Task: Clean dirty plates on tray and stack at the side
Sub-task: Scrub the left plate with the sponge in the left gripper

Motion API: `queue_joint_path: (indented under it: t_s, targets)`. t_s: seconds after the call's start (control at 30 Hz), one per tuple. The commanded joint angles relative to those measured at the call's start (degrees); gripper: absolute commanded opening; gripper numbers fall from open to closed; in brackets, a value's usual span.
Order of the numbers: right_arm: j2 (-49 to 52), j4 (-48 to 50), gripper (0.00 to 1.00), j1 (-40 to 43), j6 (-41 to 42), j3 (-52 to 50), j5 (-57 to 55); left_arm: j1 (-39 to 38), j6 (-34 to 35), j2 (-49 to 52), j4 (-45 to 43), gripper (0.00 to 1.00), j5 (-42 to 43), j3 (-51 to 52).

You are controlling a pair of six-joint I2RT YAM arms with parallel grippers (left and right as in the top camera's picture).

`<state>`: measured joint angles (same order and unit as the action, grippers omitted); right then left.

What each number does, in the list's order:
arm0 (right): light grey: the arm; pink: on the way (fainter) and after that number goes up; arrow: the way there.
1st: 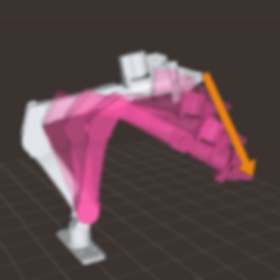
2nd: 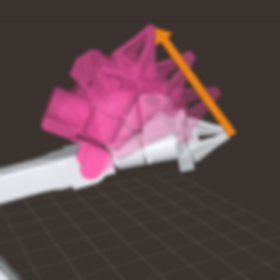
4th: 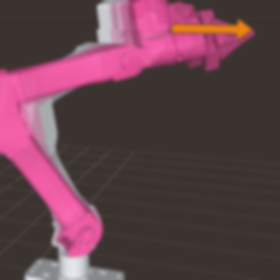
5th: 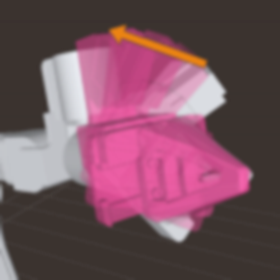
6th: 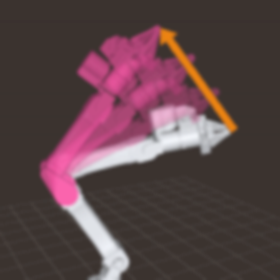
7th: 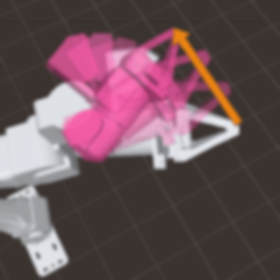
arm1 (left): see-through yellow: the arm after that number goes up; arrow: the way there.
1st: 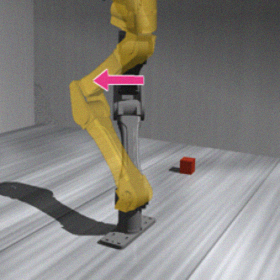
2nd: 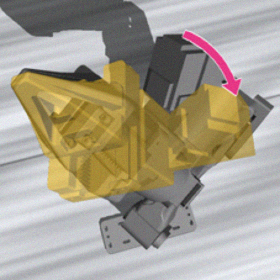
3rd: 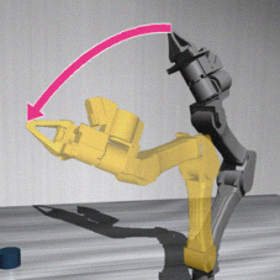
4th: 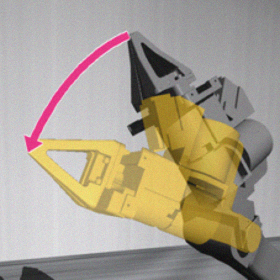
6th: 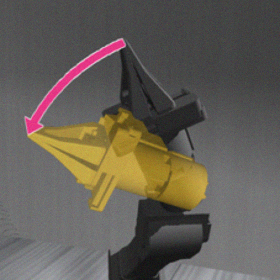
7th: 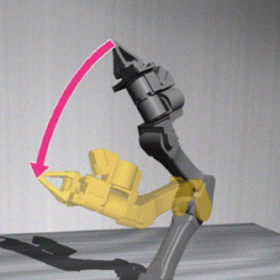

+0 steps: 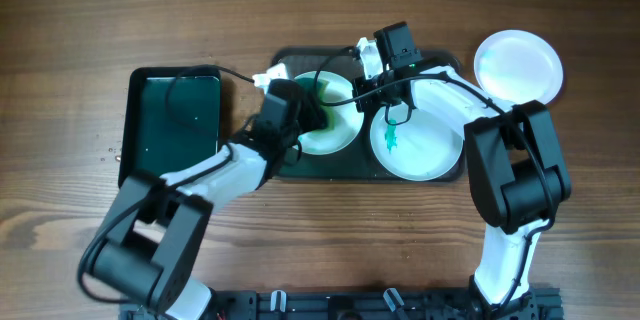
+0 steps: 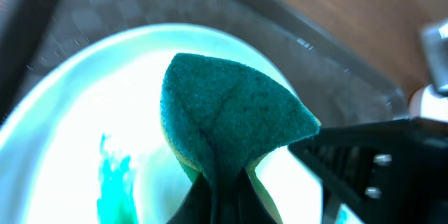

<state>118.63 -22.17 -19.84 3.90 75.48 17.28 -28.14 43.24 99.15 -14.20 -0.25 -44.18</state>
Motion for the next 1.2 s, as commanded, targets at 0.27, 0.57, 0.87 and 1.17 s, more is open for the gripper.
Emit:
queue_joint_path:
  t_s: [0.27, 0.57, 0.87, 1.17]
  targets:
    - [2.36, 0.70, 0.04, 0.17, 1.18, -0.39, -3.76, -0.66, 0.48, 5.88, 6.38, 0.04, -17.86, -0.07]
    - [2.36, 0.26, 0.04, 0.17, 1.20, -0.39, -3.76, 0.39, -4.92, -0.13, 8.63, 0.04, -22.47, -0.15]
    - [2.36, 0.61, 0.04, 0.17, 1.20, -0.39, -3.76, 0.57, -0.63, -5.25, 2.78, 0.04, -9.25, -0.13]
    - [2.36, 0.92, 0.04, 0.24, 1.22, -0.39, -3.76, 0.57, 4.17, 6.78, -11.69, 0.04, -5.03, -0.13]
